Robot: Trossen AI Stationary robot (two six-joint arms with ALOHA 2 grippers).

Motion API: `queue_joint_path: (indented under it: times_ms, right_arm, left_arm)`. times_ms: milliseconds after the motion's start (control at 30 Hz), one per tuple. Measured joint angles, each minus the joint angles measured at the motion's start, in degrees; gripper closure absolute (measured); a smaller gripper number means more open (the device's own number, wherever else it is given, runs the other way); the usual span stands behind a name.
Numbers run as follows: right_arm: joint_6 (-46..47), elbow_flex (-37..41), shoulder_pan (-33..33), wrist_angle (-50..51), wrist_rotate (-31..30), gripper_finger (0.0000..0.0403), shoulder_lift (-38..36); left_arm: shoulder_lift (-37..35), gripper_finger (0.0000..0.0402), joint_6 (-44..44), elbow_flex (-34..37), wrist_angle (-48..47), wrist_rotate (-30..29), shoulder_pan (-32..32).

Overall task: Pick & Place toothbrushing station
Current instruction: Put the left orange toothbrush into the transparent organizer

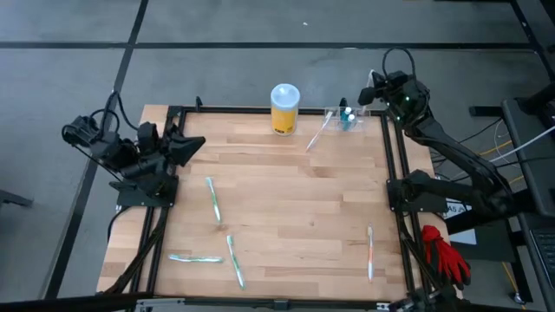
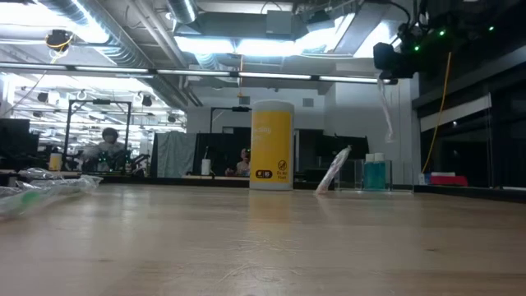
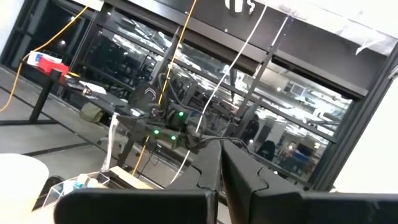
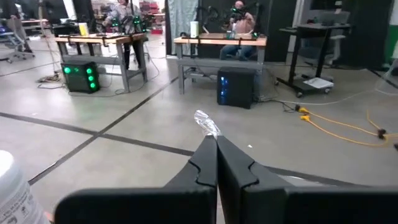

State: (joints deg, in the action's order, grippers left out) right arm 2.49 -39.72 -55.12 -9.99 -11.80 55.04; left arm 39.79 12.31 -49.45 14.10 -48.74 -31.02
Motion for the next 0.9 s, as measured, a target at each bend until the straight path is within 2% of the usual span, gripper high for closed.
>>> queue_joint_path:
  times_ms: [333,600,900]
  right_arm:
    - [-5.41,0.51,-0.81,-2.76,0.88,0.0403,2.93]
    - [-2.94,10.65,-1.48,-14.62,2.19,0.0403,1.10]
    - [-4.67,15.58,-1.46,-18.61,1.93,0.0403,0.81]
  left_arm:
    - [5.77,0.0394,0.39,0.00,7.02,-1.10,0.00]
    - [8.97,0.0394,0.56,0.00,10.98,-1.43,0.00]
    - [11.30,0.0394,0.84,-2.13,11.51,-2.05,0.01]
